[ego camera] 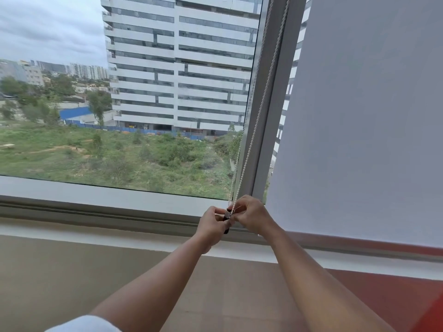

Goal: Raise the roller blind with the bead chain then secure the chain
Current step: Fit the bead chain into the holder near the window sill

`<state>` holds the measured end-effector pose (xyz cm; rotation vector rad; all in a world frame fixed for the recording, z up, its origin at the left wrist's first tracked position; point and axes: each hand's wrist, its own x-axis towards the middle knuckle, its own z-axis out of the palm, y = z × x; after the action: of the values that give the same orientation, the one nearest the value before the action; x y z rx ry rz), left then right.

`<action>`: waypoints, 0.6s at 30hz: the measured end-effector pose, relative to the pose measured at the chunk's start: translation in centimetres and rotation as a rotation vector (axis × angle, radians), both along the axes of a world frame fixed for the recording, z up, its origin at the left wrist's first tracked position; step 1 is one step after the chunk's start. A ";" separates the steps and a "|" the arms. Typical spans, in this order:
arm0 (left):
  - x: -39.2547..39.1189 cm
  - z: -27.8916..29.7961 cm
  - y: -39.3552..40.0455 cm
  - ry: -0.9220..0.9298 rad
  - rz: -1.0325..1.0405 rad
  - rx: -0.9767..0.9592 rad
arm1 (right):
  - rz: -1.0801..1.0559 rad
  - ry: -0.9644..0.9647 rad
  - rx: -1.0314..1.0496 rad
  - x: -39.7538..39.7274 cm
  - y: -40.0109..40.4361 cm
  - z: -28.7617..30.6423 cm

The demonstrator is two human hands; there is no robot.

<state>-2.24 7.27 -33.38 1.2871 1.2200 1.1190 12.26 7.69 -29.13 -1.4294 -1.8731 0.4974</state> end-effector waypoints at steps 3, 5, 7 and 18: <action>0.1 0.0 0.2 0.030 0.019 0.006 | -0.031 0.008 0.030 -0.1 0.1 -0.6; 0.2 0.1 0.3 0.064 0.037 0.016 | -0.045 0.009 0.043 0.0 0.2 -0.9; 0.2 0.3 0.2 0.119 0.061 0.027 | -0.051 0.012 0.044 0.2 0.1 -1.0; 0.8 0.9 0.2 0.309 0.108 0.099 | -0.101 0.052 0.059 0.8 0.0 -1.7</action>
<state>-1.42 7.46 -32.48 1.5260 1.4917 1.0950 13.10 7.66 -30.84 -1.4503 -1.7503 0.4226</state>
